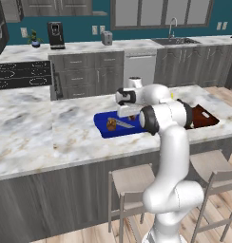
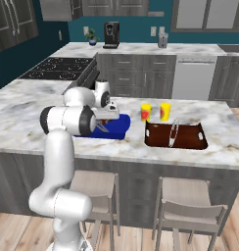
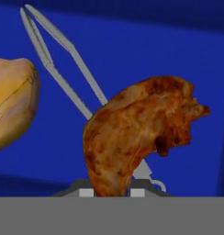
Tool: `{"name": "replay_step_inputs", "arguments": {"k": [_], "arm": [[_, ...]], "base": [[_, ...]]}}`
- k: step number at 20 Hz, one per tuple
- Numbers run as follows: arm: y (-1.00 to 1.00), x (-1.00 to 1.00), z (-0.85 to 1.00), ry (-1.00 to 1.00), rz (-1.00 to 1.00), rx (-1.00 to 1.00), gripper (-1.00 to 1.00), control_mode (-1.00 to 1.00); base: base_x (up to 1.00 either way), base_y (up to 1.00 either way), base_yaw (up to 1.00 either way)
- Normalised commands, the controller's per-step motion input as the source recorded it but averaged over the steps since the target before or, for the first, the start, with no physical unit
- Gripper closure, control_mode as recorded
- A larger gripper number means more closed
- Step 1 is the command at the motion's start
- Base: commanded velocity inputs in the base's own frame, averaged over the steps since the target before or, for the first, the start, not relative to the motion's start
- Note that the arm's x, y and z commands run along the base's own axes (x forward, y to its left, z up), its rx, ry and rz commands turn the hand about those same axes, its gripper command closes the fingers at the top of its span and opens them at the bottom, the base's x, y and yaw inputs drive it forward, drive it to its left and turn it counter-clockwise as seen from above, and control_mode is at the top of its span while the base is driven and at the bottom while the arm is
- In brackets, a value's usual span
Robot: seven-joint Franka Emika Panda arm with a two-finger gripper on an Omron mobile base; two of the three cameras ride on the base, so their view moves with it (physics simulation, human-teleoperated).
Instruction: Gather the eggplant and broccoli from the fridge and place them on a tray on the dining counter. Then gather the chicken drumsticks from the fridge and place them on the other tray.
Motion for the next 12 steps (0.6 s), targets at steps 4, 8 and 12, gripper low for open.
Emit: {"name": "replay_step_inputs", "arguments": {"k": [4,8,12], "arm": [[0.06,0.27,-0.33,0.02,0.0,-0.01,1.0,-1.0],[0.04,0.31,-0.32,0.02,0.0,-0.01,1.0,-1.0],[0.02,0.33,-0.31,0.02,0.0,0.0,1.0,-1.0]], "base": [[0.0,0.0,0.0],[0.0,0.0,0.0],[0.0,0.0,0.0]]}}
